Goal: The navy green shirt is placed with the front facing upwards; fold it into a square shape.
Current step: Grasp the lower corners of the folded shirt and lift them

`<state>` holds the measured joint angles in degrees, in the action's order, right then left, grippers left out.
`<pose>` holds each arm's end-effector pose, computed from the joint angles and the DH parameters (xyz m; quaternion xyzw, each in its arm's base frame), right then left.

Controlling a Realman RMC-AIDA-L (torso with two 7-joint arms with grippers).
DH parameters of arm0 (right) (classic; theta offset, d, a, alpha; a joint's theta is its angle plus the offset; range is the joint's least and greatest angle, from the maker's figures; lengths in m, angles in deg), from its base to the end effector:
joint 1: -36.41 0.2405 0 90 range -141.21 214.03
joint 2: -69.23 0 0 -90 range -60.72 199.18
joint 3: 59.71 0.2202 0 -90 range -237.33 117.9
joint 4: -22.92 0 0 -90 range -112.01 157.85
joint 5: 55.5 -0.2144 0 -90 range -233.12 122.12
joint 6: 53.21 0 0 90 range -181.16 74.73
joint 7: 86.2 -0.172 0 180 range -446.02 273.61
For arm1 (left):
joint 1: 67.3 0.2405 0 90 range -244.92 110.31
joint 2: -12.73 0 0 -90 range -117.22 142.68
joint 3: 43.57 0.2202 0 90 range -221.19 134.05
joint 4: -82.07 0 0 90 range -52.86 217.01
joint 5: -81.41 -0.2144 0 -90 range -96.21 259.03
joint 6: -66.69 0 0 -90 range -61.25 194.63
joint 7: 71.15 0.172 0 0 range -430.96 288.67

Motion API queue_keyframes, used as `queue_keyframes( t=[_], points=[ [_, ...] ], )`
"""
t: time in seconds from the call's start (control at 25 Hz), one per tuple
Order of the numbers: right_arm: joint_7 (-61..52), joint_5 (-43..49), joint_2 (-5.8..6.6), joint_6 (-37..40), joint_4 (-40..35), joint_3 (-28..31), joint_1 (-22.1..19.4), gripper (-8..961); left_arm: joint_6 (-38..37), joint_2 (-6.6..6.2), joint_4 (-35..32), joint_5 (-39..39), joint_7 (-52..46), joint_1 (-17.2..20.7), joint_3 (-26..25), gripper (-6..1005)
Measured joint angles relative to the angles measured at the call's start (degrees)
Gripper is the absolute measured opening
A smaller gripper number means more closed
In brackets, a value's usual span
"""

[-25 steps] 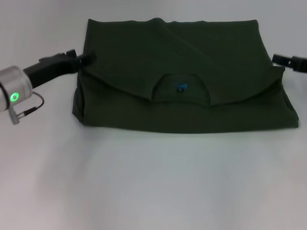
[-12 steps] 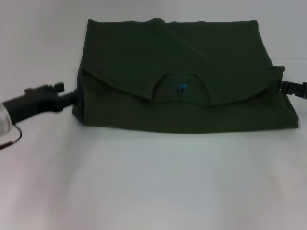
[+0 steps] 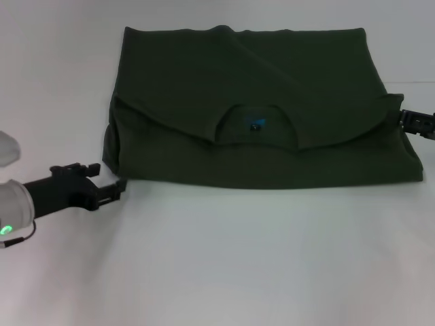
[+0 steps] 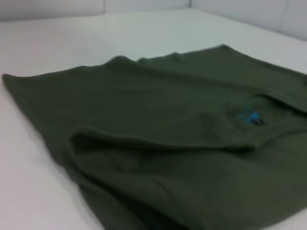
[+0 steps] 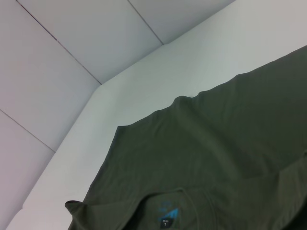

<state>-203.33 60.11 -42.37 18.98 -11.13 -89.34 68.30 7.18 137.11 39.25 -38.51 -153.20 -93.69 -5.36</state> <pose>0.2901 0.3846 0.0690 -0.7473 0.5445 0.2835 0.2543 -0.2970 0.3642 -0.0049 -0.8796 -0.3080 -0.1197 0.3422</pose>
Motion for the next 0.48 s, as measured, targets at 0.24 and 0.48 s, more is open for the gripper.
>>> queue_keyframes(
  t=[0.24, 0.48],
  points=[
    [-0.03, -0.05, -0.31, 0.03, 0.04, -0.01, 0.03, 747, 3.21, 0.12, 0.42, 0.03, 0.57, -1.04, 4.11, 631],
    [-0.06, -0.13, -0.42, 0.07, 0.31, 0.02, -0.42, 746, 5.92, 0.00, 1.27, -0.10, 0.34, -2.51, 7.13, 612]
  ],
)
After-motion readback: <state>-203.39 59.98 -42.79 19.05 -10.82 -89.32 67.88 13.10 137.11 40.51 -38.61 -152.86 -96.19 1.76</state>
